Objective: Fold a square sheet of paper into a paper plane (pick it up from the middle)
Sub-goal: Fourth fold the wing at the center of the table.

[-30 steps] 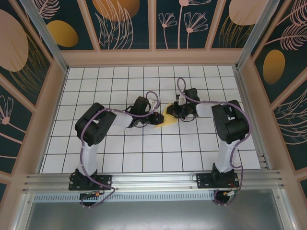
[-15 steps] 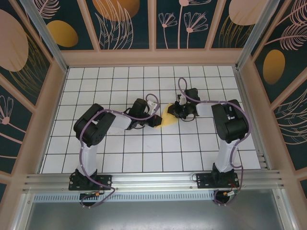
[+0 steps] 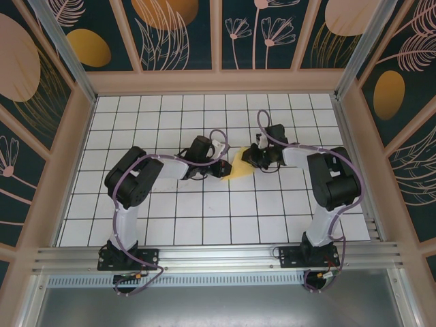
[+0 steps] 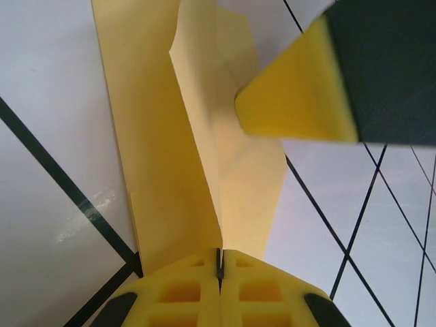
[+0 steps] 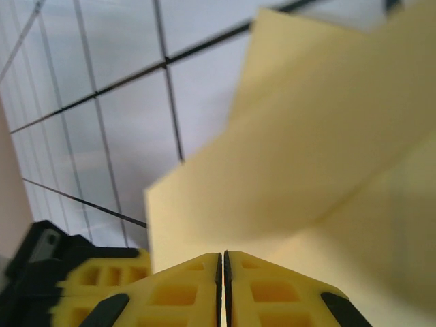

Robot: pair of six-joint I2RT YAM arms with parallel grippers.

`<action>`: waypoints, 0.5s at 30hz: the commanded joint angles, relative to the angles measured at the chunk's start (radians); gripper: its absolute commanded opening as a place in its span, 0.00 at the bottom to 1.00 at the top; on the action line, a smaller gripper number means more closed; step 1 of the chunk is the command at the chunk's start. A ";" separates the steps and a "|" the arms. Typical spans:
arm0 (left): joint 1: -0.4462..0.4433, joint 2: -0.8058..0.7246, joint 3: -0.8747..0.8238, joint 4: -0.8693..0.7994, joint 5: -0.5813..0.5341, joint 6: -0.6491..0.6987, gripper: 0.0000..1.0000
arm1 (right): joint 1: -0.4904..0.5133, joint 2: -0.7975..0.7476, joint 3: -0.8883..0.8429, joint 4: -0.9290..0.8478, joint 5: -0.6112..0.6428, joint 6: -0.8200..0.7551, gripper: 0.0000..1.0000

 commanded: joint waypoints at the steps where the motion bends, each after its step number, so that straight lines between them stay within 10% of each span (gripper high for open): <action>1: 0.005 0.027 0.031 -0.041 0.028 -0.020 0.01 | -0.002 -0.019 -0.019 -0.088 0.030 0.020 0.13; 15: 0.004 0.070 0.125 -0.172 0.075 0.095 0.00 | -0.010 0.111 0.056 -0.268 0.119 -0.044 0.12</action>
